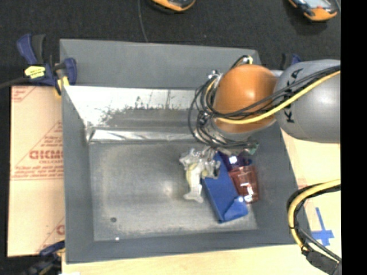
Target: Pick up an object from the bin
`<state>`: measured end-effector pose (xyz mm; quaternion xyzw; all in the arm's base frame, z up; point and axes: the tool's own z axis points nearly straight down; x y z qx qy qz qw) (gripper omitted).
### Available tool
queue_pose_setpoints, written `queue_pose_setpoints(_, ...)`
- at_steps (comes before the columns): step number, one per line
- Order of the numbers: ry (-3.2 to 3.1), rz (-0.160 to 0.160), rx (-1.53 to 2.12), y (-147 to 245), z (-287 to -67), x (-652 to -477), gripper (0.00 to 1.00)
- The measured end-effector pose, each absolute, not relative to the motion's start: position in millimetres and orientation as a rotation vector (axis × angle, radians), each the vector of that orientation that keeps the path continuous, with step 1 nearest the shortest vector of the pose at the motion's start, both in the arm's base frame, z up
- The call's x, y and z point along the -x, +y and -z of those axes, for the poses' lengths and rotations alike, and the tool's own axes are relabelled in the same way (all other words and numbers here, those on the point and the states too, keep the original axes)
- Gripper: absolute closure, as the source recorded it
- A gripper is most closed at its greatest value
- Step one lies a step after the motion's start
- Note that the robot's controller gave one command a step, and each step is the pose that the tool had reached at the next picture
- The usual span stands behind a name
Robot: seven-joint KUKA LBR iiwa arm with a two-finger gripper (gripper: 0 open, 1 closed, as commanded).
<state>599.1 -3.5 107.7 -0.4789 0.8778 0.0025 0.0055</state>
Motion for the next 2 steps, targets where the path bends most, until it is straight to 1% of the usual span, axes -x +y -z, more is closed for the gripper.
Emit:
queue_pose_setpoints(1, 2.747, -0.006, 1.496, -4.0, -155.1, -600.1, 1.0)
queue_pose_setpoints(2, 2.745, -0.001, 1.486, -4.4, -185.2, -602.0, 1.0)
